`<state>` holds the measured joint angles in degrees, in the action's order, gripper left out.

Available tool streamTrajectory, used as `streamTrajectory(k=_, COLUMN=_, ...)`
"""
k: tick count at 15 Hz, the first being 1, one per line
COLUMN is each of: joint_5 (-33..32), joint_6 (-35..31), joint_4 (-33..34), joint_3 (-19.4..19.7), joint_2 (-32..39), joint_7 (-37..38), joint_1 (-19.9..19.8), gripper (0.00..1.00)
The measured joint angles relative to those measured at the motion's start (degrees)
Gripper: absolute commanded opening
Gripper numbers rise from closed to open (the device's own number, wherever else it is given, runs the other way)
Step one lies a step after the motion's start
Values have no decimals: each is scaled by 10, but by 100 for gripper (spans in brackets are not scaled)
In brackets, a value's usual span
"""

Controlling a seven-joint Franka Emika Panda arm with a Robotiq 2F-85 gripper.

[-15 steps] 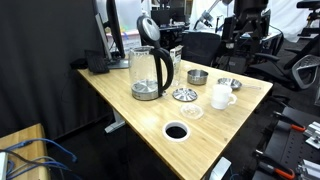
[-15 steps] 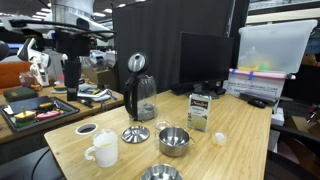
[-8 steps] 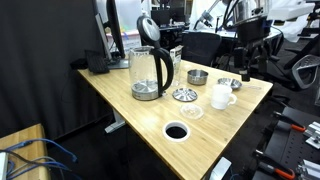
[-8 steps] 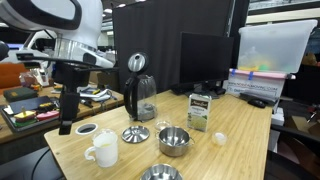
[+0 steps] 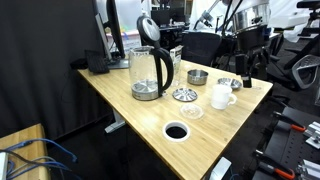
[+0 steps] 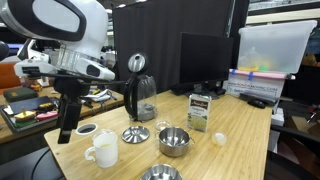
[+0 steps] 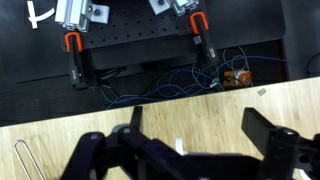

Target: Pour some contents from the white mug into the silver pan.

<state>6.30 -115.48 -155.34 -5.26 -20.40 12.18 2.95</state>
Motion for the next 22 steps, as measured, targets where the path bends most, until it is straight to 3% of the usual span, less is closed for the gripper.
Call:
streamTrajectory(k=8, joint_5=58, joint_6=-41, joint_4=-14, joint_3=1, joint_2=11, joint_7=-52, joint_1=21, gripper=100)
streamTrajectory(k=22, joint_5=28, joint_6=-177, joint_4=-20, joint_3=26, joint_2=144, joint_7=-77, joint_1=10, gripper=100)
